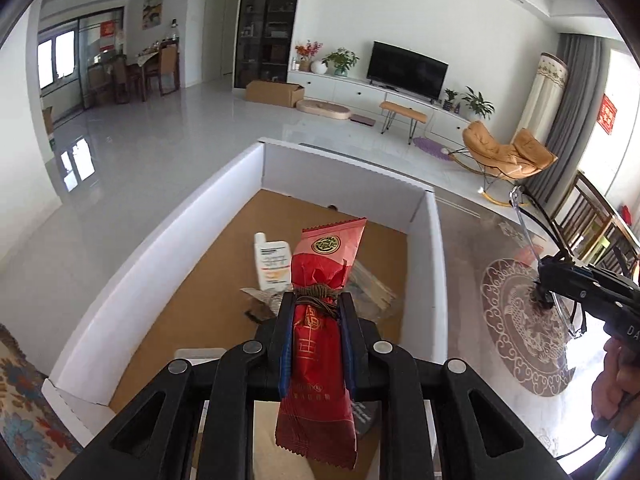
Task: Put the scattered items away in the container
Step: 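Open the right tool to drop the eyeglasses while the left tool releases the red packet into the container, then move both open tools back over the table toward the glove and black bow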
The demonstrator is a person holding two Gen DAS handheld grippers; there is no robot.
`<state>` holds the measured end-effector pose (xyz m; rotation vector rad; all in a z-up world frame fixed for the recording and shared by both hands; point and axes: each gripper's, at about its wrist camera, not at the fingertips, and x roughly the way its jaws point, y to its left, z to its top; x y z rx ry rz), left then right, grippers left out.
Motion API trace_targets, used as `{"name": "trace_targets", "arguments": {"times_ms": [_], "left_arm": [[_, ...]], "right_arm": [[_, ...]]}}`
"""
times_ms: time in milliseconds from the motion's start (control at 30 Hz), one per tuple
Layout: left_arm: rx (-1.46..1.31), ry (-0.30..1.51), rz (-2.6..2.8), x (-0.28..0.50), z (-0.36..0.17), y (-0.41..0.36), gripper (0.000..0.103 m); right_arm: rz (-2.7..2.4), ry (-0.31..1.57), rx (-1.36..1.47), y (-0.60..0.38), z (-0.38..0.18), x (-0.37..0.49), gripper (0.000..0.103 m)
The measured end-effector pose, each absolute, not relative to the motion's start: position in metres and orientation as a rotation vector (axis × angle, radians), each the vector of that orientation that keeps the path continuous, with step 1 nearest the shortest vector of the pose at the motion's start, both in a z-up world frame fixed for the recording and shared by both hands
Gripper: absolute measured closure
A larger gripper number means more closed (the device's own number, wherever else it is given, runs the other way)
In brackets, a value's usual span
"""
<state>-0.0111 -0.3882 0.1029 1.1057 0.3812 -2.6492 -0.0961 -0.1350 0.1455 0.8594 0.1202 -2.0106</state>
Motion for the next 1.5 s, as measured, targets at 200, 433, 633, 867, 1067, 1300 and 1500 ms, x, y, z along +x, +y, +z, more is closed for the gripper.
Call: {"name": "trace_targets", "arguments": {"times_ms": [200,433,633,867,1067,1300,1500], "left_arm": [[1.241,0.451,-2.488,-0.039,0.058,-0.450,0.083],[1.412,0.488,-2.382,-0.070,0.013,-0.461,0.023],[1.266,0.402,-2.419,-0.053,0.035,-0.444,0.010],[1.124,0.206,-2.672,-0.019,0.091,-0.332,0.010],[1.239,0.097,-2.902,-0.017,0.084,-0.193,0.002],[1.509,0.151,-2.919,-0.038,-0.002,-0.071,0.002],[1.526,0.196,-2.920,-0.033,-0.022,-0.038,0.002]], "right_arm": [[-1.932,0.261,0.976,-0.260,0.105,-0.124,0.091],[-1.883,0.260,1.198,-0.294,0.046,-0.156,0.036],[-1.907,0.123,1.088,-0.255,0.060,-0.143,0.030],[-2.068,0.085,0.976,-0.120,0.066,-0.096,0.030],[-2.286,0.139,1.076,0.050,0.011,-0.062,0.030],[-2.524,-0.017,1.265,0.218,-0.023,-0.072,0.030],[-2.733,-0.048,1.302,0.287,-0.009,-0.161,0.030]]}}
